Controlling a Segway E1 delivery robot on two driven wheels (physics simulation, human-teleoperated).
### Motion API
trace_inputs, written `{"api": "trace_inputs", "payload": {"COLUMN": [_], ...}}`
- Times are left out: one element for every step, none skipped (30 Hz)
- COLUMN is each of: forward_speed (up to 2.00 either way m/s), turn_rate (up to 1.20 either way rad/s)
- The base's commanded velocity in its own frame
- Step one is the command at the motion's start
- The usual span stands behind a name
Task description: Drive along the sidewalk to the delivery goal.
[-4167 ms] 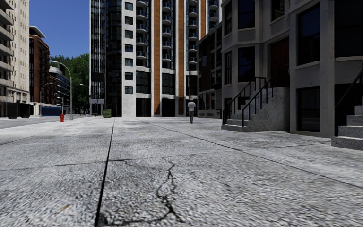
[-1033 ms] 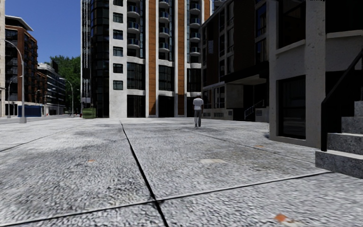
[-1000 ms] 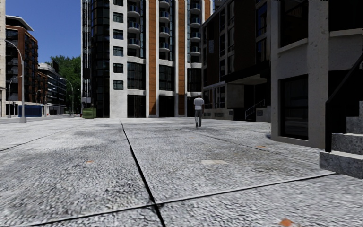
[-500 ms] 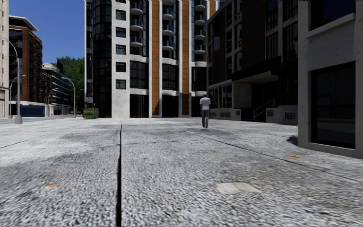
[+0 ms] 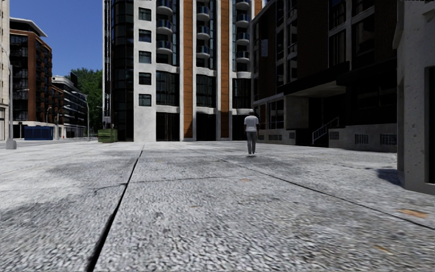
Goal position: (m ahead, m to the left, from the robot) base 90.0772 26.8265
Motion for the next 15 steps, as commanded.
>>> {"api": "trace_inputs", "payload": {"forward_speed": [2.00,2.00,2.00,2.00,2.00,2.00,2.00,2.00,2.00,2.00,2.00,2.00,2.00,2.00,2.00], "turn_rate": [0.00,0.00,0.00,0.00,0.00,0.00,0.00,0.00,0.00,0.00,0.00,0.00,0.00,0.00,0.00]}}
